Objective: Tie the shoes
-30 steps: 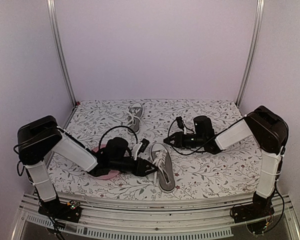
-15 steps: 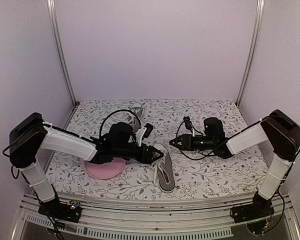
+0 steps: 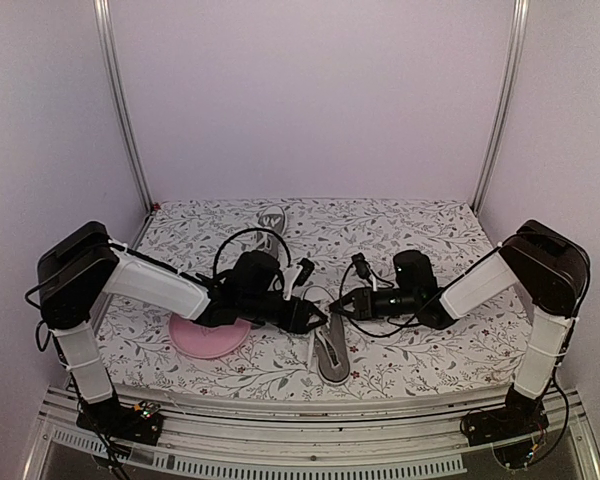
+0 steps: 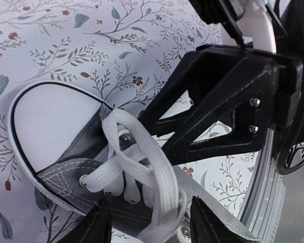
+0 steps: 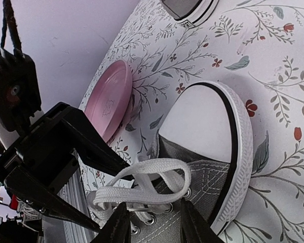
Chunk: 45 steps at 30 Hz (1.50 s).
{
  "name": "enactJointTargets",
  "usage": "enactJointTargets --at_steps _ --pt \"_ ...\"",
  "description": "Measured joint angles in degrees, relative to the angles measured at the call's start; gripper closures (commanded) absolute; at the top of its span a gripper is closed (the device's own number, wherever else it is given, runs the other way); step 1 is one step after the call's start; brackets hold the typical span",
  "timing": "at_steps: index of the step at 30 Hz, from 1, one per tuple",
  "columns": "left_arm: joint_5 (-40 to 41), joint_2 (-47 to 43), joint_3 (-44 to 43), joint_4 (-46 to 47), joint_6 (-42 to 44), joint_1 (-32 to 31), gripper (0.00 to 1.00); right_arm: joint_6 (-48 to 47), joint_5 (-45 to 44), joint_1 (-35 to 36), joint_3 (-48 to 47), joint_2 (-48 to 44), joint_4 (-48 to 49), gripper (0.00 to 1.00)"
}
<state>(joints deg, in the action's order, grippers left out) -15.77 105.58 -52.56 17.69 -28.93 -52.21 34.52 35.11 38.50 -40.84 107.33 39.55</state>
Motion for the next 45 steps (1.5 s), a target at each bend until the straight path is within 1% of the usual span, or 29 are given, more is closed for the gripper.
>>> enactJointTargets --at_steps 6,8,13,15,17,18,22,27,32,39,45 --pt "-0.02 0.07 -0.02 0.02 -0.02 0.13 0.48 0.50 0.55 0.11 -0.81 0.33 0.55 0.66" --pt "0.00 0.15 -0.02 0.04 -0.02 0.15 0.49 0.57 0.63 0.13 -1.05 0.57 0.72 0.67" --pt "-0.07 0.31 -0.02 0.63 -0.20 0.37 0.51 0.72 1.03 0.37 -1.51 1.31 0.81 0.75" --pt "-0.11 0.52 -0.02 1.25 -0.28 0.57 0.55 0.85 1.07 0.48 -1.68 1.51 0.83 0.79" --pt "-0.28 0.76 -0.02 1.73 -0.59 0.79 0.58 0.79 1.11 0.50 -1.68 1.53 0.81 0.89" --pt "-0.35 0.92 -0.02 2.08 -0.72 0.90 0.59 0.90 1.20 0.50 -1.70 1.53 0.85 0.90" --pt "-0.70 1.55 -0.02 2.75 -1.20 1.22 0.69 1.27 1.27 0.50 -1.68 1.53 0.87 0.97" --pt "-1.49 1.86 -0.02 3.37 -1.53 1.27 0.75 1.64 1.11 0.50 -1.62 1.38 0.96 0.98" --pt "-1.81 2.03 -0.02 4.13 -1.77 1.27 0.84 1.75 -0.28 0.50 0.13 -0.79 1.07 0.98" --pt "-2.43 2.19 0.22 5.60 -2.62 1.31 0.83 2.16 -2.40 0.52 2.78 -3.54 1.95 0.98" --pt "-2.80 2.19 0.98 6.40 -3.08 1.46 0.85 2.99 -5.46 0.52 5.38 -4.02 2.69 0.98"
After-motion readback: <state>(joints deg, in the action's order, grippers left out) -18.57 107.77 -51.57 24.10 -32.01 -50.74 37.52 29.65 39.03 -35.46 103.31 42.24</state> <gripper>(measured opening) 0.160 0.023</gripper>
